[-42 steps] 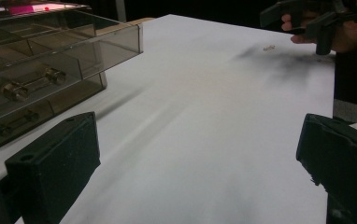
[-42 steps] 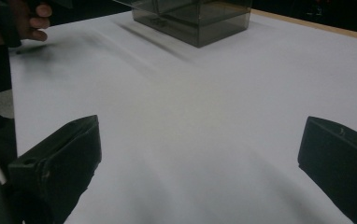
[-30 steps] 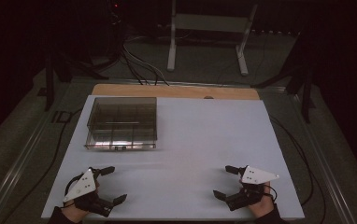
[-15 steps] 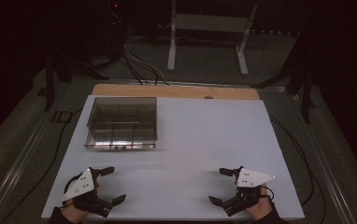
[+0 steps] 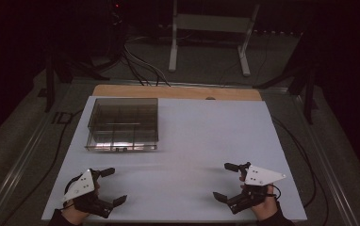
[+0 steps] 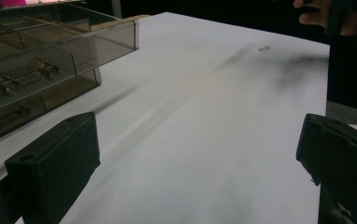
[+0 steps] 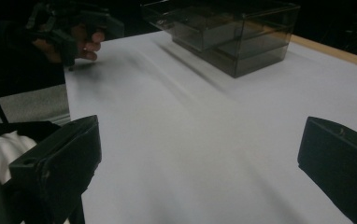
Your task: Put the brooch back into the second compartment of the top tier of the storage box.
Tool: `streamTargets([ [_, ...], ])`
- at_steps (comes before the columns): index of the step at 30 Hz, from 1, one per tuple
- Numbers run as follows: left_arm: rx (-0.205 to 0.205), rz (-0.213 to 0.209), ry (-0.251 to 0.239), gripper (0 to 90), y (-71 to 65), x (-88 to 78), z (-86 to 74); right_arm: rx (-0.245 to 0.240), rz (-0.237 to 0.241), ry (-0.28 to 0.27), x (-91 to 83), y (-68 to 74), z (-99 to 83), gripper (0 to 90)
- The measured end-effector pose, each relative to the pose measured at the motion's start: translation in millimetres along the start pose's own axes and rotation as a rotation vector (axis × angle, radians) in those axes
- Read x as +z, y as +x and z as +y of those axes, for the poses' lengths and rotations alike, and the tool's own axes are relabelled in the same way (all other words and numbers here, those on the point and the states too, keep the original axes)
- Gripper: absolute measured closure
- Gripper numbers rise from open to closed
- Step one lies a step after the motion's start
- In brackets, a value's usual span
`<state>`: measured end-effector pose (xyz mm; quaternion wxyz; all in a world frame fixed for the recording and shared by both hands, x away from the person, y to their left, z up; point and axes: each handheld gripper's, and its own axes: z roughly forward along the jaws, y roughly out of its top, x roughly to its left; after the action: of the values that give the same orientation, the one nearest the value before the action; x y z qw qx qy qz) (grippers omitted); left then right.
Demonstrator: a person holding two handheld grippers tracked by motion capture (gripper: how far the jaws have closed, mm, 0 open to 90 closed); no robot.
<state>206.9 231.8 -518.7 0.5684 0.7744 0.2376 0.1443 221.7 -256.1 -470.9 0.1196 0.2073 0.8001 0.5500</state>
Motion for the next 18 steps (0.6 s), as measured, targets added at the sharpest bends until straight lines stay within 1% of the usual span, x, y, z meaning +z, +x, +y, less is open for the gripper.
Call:
streamTargets([
  [6,0.001,0.000,-0.001,0.6,-0.1,0.0,0.1,0.007,-0.050,-0.036,-6.2,-5.3,3.2,0.0],
  [8,-0.002,0.000,-0.001,0.6,-0.1,0.2,0.0,0.011,-0.057,-0.039,-7.3,-6.4,3.5,0.0],
  [9,-0.001,-0.001,0.002,0.6,-0.2,0.2,-0.1,0.016,-0.083,-0.046,-10.1,-8.8,4.0,0.0],
  [13,-0.005,-0.001,-0.004,0.6,0.0,-0.1,0.1,0.025,-0.124,-0.055,-14.9,-14.2,4.1,0.0],
  [15,-0.003,-0.002,-0.002,0.6,-0.1,-0.2,0.1,0.037,-0.156,-0.052,-16.7,-17.2,3.4,0.0],
  [17,-0.004,0.000,-0.004,0.6,0.1,-0.4,0.4,0.043,-0.165,-0.053,-18.7,-20.2,2.4,0.0],
  [18,-0.007,-0.001,-0.007,0.6,0.2,-0.4,0.3,0.048,-0.179,-0.051,-19.4,-21.3,2.0,0.0],
])
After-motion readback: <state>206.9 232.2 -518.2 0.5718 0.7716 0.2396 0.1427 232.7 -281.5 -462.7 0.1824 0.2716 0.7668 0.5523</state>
